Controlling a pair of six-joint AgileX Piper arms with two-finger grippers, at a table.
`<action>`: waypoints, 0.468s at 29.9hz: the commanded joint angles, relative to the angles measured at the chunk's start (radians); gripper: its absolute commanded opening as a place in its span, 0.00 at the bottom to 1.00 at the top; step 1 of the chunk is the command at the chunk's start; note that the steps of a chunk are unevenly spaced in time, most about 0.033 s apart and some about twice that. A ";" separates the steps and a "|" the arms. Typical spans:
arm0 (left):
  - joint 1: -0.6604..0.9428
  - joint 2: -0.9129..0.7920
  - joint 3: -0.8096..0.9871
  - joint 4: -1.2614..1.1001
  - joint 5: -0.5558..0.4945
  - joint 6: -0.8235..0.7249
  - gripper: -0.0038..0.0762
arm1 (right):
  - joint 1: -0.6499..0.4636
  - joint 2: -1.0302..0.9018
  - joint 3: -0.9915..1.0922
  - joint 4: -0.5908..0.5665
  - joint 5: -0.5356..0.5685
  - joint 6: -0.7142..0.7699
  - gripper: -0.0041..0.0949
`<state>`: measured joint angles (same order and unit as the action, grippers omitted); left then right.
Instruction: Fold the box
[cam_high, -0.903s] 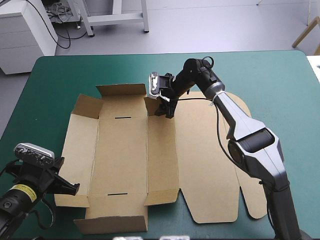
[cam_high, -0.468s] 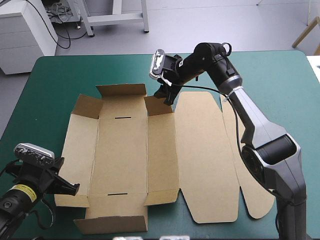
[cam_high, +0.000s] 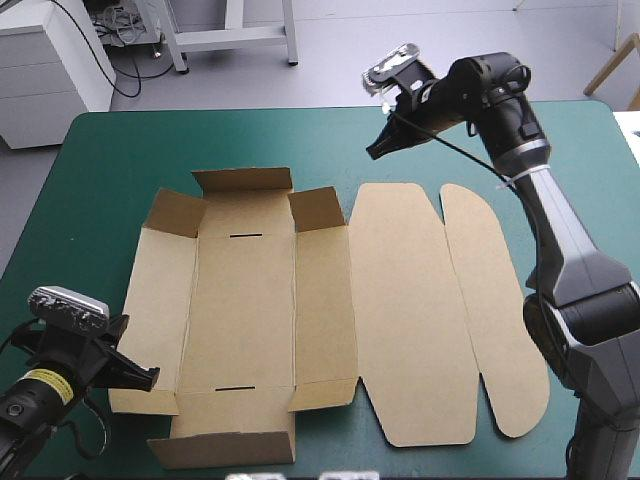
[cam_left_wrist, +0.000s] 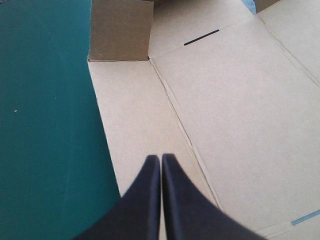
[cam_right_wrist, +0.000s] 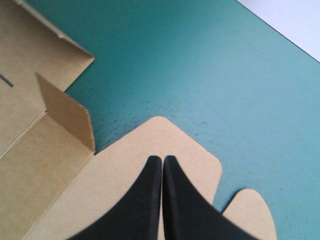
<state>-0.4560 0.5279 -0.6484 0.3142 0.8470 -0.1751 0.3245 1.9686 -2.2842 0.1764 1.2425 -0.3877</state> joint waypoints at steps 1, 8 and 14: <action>-0.001 0.006 -0.033 0.008 -0.053 -0.008 0.04 | -0.070 -0.094 -0.009 0.002 -0.039 0.075 0.02; -0.001 0.006 -0.035 0.008 -0.053 -0.016 0.04 | -0.182 -0.251 0.241 0.006 -0.039 0.088 0.02; -0.001 0.006 -0.035 0.008 -0.053 -0.016 0.04 | -0.265 -0.434 0.529 0.006 -0.039 0.049 0.02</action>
<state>-0.4560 0.5279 -0.6491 0.3128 0.8470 -0.1812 0.0988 1.6559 -1.8423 0.1728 1.2416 -0.3126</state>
